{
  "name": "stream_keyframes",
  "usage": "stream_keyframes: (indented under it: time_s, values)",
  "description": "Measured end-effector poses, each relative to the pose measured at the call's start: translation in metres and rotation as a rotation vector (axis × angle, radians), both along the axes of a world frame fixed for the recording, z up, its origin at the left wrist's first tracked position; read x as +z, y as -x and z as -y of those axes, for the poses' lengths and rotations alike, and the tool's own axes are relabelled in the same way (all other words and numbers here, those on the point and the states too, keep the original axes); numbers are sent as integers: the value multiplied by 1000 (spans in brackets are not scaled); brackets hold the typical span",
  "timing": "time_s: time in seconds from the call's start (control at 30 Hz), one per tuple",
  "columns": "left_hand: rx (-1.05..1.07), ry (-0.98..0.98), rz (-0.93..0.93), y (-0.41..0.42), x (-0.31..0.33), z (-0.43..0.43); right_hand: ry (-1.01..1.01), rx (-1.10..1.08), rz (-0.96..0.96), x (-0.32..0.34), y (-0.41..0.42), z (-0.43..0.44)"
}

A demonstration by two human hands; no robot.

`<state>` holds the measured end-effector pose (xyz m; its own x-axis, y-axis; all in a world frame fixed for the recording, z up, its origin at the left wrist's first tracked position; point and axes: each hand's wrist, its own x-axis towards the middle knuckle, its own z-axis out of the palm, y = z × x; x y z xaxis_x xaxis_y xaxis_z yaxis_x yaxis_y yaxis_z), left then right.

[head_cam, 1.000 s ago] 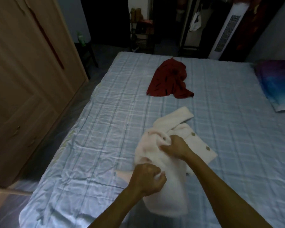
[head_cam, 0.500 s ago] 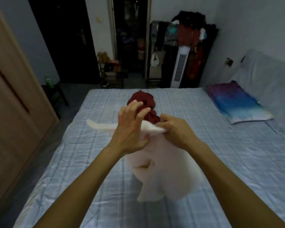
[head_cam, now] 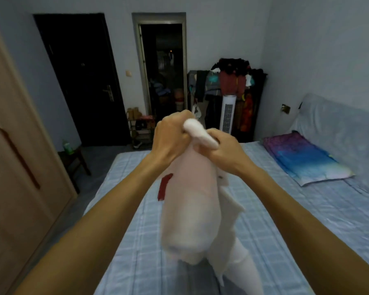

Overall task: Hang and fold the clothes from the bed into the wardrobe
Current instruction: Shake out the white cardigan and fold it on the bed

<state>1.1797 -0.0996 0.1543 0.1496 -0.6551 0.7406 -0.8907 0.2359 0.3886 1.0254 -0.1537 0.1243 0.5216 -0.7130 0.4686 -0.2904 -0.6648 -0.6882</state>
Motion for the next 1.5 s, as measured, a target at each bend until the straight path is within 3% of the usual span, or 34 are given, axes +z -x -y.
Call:
stream_keyframes:
  time_s: [0.13, 0.2, 0.27, 0.4, 0.6, 0.8, 0.93, 1.1, 1.23, 1.33, 1.4, 1.5]
  values:
    - [43, 75, -122, -12, 8, 1, -339, 187, -167, -22, 12, 7]
    - [79, 86, -137, -17, 9, 1, -639, 281, -75, -41, 15, 12]
    - [107, 92, -150, -18, 9, -2, -739, 278, -90, -59, 15, 13]
    - [165, 115, -164, -19, 7, -8, -612, 377, -329, -110, 9, -6]
    - [191, 150, -155, -12, 5, -11, -698, 384, -74, -164, -25, -29]
    - [265, 157, -213, -21, -2, -20, -561, 226, -5, -189, -50, -43]
    - [299, 152, -236, -37, -10, -26, -584, 52, 69, -192, -44, -44]
    - [466, 2, -299, -73, -24, -43, -436, -87, 172, -151, -20, -27]
    - [546, -337, -325, -93, -42, -55, -320, -108, 251, -92, -5, -16]
    - [362, -492, -334, -85, -51, -56, -173, -103, 209, -52, -4, -10]
    - [163, -595, -235, -72, -47, -53, -68, -89, 146, -29, -8, -11]
    - [-165, -549, -233, -37, -29, -45, 73, -79, 46, -5, -15, -15]
